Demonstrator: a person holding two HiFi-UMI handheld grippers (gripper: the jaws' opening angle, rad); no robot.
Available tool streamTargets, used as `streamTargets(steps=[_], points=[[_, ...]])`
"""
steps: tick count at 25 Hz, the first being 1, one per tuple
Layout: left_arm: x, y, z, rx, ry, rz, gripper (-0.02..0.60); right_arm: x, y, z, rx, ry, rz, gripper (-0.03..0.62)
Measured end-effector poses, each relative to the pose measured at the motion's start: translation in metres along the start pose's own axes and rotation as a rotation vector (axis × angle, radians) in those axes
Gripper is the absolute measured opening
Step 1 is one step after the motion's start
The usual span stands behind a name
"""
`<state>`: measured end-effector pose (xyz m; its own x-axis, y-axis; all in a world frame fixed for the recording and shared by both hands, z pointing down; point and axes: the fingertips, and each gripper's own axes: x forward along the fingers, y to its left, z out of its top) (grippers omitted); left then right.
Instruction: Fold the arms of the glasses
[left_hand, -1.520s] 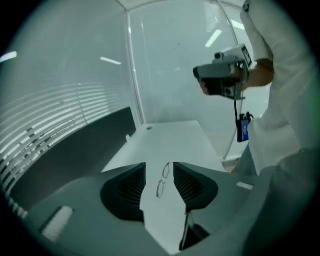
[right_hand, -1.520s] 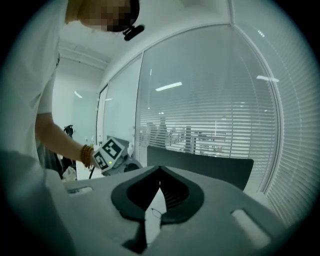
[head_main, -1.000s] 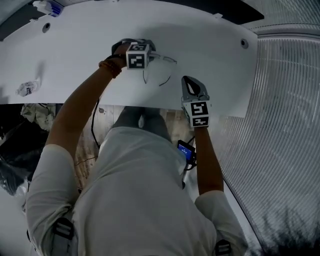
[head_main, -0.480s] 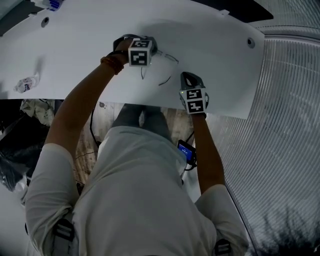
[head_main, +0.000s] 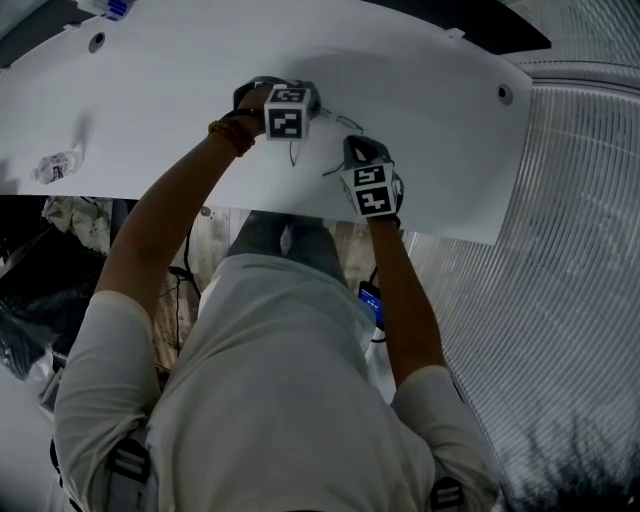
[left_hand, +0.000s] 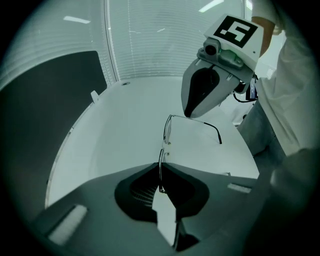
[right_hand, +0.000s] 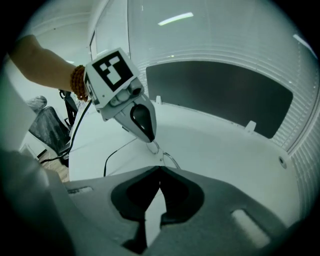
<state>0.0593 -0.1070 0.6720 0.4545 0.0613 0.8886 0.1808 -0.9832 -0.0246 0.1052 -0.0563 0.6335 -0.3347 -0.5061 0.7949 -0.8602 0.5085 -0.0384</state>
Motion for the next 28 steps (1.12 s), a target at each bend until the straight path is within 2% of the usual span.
streamTargets(steps=[2,4,7,9,14,22,28], points=[[-0.001,0.000,-0.001,-0.007,-0.002,-0.001,0.018,-0.014,-0.016,-0.005,0.037,-0.005,-0.044,0.000],[-0.002,-0.001,0.000,-0.007,-0.002,-0.001,0.018,-0.024,-0.030,-0.030,0.077,0.045,-0.083,0.000],[-0.002,-0.002,-0.001,-0.006,-0.002,0.001,0.018,-0.019,-0.022,-0.065,0.084,0.150,-0.049,0.001],[-0.002,-0.004,0.000,-0.013,-0.005,-0.003,0.018,-0.009,-0.005,-0.071,0.058,0.182,-0.006,0.000],[-0.002,-0.007,-0.001,-0.032,-0.006,-0.007,0.018,0.020,0.019,-0.046,0.012,0.156,0.041,0.000],[-0.002,-0.015,-0.001,-0.059,-0.014,-0.010,0.025,0.054,0.017,-0.015,-0.010,0.170,0.033,0.000],[-0.006,-0.012,-0.008,-0.065,-0.005,0.001,0.018,0.024,0.035,-0.017,-0.026,0.161,0.020,0.000]])
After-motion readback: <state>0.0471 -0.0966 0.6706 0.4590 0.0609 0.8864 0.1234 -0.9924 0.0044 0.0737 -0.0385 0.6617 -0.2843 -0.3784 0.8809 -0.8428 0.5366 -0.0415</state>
